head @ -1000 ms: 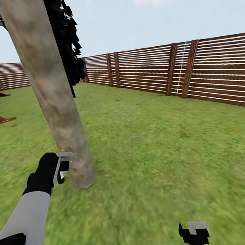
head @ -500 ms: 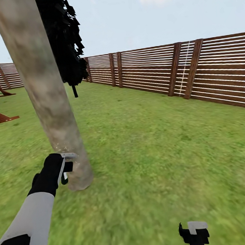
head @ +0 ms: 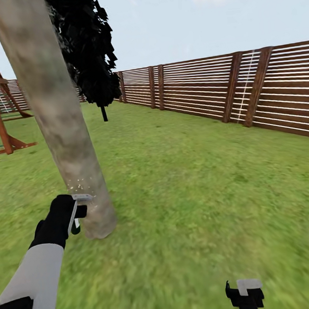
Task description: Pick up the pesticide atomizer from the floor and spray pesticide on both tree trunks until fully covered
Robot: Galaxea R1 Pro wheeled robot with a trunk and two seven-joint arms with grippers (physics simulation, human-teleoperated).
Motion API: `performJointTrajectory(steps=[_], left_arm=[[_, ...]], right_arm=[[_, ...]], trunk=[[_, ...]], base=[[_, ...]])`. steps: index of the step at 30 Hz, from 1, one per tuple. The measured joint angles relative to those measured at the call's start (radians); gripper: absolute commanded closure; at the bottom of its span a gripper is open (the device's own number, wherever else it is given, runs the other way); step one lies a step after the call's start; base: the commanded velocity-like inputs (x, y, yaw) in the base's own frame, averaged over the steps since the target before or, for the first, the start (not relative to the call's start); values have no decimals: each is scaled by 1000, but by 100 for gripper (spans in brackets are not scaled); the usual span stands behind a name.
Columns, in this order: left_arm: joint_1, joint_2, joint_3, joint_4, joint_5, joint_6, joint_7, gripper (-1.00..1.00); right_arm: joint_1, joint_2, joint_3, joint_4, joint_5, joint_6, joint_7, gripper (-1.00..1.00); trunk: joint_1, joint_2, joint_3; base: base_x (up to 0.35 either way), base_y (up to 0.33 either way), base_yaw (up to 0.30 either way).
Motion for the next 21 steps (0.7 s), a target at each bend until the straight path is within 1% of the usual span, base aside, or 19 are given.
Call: performJointTrajectory(steps=[3,6,16,18,21], left_arm=[[0,-7,0,1,-2,0,0,100],[0,-7,0,1,-8,0,0,100],[0,-4,-1,1,-11,-2,1,100],[2,8,5,9,-16,-2,1,100],[3,25,7,14,-13,-2,1,100]], right_arm=[[0,0,0,0,0,0,0,-100],[0,0,0,1,0,0,0,-100],[0,0,0,0,0,0,0,-100],[0,0,0,0,0,0,0,-100],[0,0,0,1,0,0,-1,-100]], trunk=[[0,0,0],[0,0,0],[0,0,0],[0,0,0],[0,0,0]], base=[[158,-238,31],[108,-260,3],[7,-274,0],[0,-275,70],[0,-275,224]])
